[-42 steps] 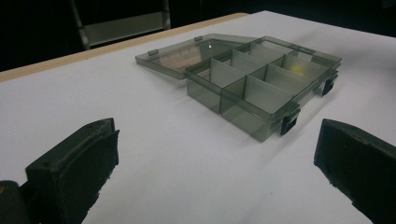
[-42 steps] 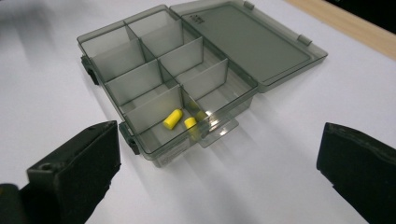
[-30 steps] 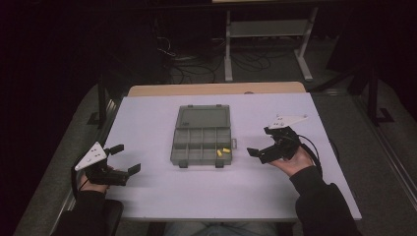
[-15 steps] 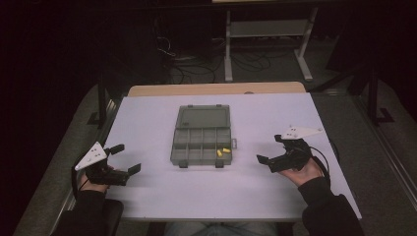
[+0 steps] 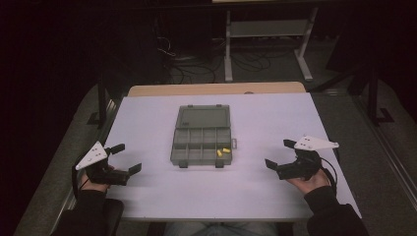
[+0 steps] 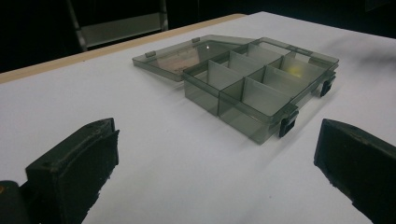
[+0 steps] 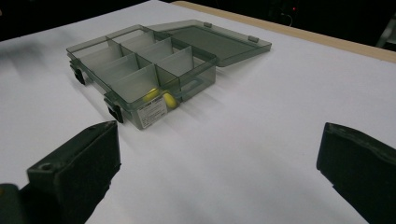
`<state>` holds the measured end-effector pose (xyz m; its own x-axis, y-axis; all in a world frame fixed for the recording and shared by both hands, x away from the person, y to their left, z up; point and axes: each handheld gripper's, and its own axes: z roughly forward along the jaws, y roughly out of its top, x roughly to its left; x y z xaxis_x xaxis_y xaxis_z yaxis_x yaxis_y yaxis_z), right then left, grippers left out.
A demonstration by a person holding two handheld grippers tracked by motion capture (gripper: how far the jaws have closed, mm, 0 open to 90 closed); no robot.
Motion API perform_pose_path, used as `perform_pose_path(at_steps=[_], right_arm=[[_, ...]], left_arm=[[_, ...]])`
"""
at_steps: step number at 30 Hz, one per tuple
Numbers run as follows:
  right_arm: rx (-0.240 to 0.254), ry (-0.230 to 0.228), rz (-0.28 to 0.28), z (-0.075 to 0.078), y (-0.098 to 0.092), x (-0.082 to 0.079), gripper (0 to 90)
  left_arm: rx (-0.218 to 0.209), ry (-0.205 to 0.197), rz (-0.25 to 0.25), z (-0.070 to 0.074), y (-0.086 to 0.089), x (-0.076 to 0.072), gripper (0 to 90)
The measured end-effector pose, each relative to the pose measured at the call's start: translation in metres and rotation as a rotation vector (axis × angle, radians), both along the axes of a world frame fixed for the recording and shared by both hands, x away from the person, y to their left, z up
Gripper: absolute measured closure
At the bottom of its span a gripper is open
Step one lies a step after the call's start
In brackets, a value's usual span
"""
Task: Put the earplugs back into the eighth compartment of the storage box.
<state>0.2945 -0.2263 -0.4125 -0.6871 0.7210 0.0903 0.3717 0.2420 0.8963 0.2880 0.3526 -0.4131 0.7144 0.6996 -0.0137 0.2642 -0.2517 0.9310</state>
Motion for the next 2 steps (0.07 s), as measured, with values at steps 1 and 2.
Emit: perform_pose_path(at_steps=[1,2], right_arm=[[-0.004,0.017,-0.003,-0.0023,-0.0001,0.0013,0.0],[-0.004,0.017,-0.003,-0.0023,-0.0001,0.0013,0.0]], left_arm=[[0.001,0.001,-0.002,0.0000,-0.0001,0.0002,0.0],[0.003,0.001,-0.004,-0.0001,-0.0002,0.0005,0.0]])
